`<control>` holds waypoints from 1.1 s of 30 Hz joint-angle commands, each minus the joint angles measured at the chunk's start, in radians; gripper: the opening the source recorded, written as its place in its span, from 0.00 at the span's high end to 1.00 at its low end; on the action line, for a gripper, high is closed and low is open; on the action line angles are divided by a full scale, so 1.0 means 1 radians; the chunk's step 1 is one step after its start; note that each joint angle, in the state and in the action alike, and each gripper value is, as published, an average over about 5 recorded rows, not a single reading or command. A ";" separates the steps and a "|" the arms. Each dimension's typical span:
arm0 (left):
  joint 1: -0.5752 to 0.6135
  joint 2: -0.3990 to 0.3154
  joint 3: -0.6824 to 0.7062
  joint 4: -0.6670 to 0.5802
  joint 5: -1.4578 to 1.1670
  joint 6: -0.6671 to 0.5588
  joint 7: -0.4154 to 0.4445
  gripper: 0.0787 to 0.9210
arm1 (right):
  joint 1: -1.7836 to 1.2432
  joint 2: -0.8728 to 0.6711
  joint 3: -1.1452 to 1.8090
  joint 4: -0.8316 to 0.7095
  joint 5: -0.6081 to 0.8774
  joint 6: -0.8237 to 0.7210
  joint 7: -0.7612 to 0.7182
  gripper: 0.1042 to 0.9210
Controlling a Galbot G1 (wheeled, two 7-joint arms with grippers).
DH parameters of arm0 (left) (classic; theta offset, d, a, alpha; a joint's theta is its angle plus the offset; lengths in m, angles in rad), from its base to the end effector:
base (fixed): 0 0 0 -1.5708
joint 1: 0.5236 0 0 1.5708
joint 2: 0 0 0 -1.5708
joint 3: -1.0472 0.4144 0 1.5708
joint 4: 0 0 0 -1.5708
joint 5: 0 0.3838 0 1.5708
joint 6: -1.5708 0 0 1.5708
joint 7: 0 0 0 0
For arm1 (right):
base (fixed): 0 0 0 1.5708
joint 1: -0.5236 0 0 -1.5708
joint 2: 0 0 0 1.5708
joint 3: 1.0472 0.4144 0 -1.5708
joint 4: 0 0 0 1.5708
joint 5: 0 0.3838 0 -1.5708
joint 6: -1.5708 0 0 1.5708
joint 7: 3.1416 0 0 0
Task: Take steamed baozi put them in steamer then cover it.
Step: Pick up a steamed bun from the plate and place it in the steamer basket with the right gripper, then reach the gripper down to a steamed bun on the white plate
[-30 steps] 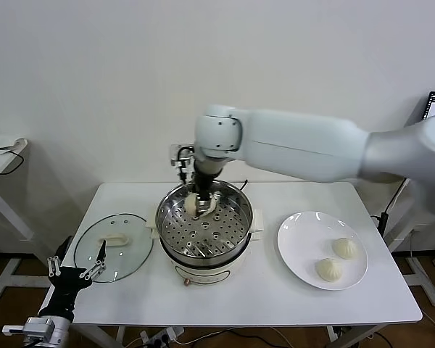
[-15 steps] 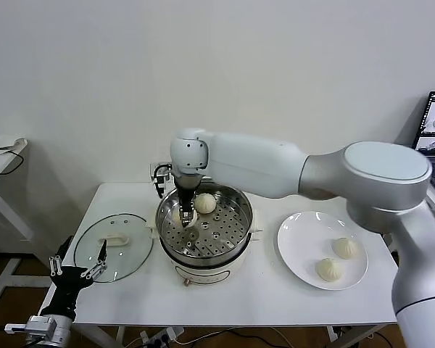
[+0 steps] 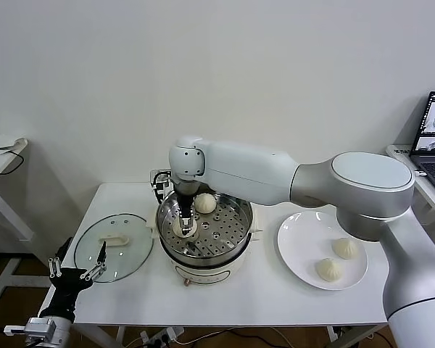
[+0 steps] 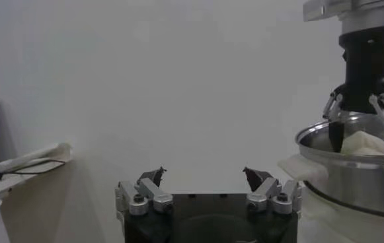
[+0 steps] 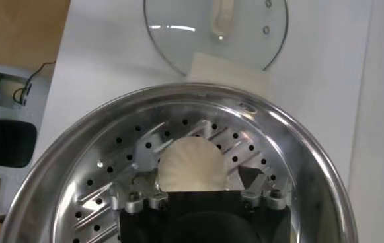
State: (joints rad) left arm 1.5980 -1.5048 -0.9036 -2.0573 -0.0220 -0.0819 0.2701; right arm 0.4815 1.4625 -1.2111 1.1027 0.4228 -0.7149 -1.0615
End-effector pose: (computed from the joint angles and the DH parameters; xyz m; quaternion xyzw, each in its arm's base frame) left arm 0.1501 0.1411 -0.3576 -0.0099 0.9930 0.1180 0.0007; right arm 0.6177 0.2724 -0.0820 0.5638 -0.5161 0.5263 0.3725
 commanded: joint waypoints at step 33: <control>0.034 -0.023 0.035 -0.048 0.030 -0.005 -0.016 0.12 | -0.569 -0.972 0.519 0.286 -0.583 0.519 -0.283 0.12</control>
State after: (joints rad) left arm 1.6315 -1.5276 -0.8705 -2.1051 0.0065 -0.0875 0.2547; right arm 0.2064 0.5467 -0.9300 1.4687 0.0270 -0.2985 -1.3218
